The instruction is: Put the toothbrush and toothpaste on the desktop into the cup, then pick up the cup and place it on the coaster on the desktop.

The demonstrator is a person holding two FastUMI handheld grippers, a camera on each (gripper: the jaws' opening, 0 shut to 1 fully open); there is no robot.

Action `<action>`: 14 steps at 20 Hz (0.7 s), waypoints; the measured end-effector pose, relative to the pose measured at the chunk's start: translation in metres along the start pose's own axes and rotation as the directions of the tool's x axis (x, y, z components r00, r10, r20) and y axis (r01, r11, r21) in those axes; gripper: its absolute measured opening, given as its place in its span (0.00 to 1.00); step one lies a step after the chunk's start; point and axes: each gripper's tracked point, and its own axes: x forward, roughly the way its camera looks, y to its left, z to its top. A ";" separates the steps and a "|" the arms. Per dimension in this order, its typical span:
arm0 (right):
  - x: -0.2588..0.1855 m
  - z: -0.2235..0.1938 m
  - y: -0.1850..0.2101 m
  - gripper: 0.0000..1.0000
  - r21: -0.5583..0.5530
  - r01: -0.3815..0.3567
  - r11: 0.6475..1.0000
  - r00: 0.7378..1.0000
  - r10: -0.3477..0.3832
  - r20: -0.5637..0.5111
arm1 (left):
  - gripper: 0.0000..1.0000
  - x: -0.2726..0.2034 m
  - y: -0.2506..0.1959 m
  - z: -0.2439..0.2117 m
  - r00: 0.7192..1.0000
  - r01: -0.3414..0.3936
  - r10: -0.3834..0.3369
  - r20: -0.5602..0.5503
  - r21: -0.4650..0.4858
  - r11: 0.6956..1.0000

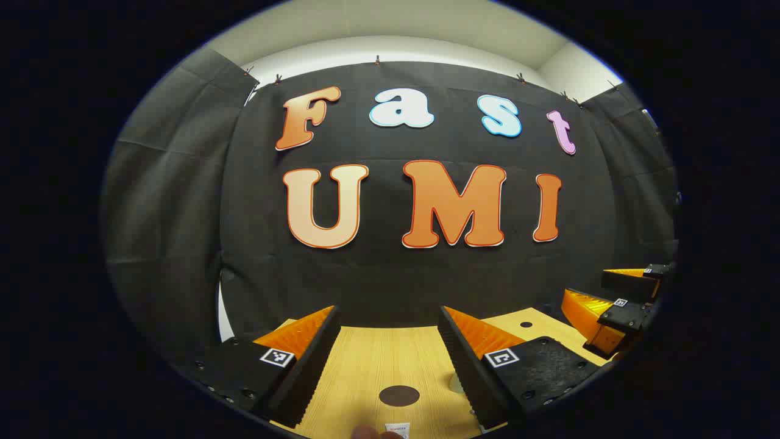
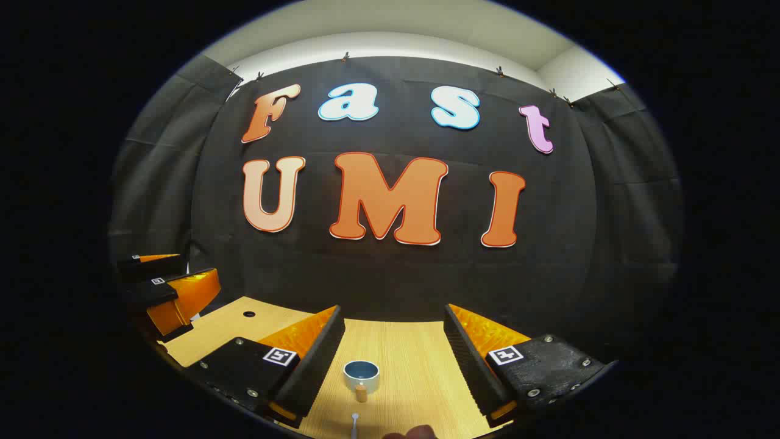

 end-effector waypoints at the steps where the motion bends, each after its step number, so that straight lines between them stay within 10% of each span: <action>1: 0.002 0.001 -0.002 0.99 0.007 -0.001 1.000 1.000 0.001 0.001 | 0.97 0.001 -0.001 0.002 1.000 -0.005 0.005 0.003 -0.003 1.000; 14: 0.006 0.001 0.002 0.99 0.017 -0.019 1.000 1.000 0.019 0.004 | 0.97 0.002 -0.001 0.011 0.999 -0.039 0.038 0.019 0.017 0.999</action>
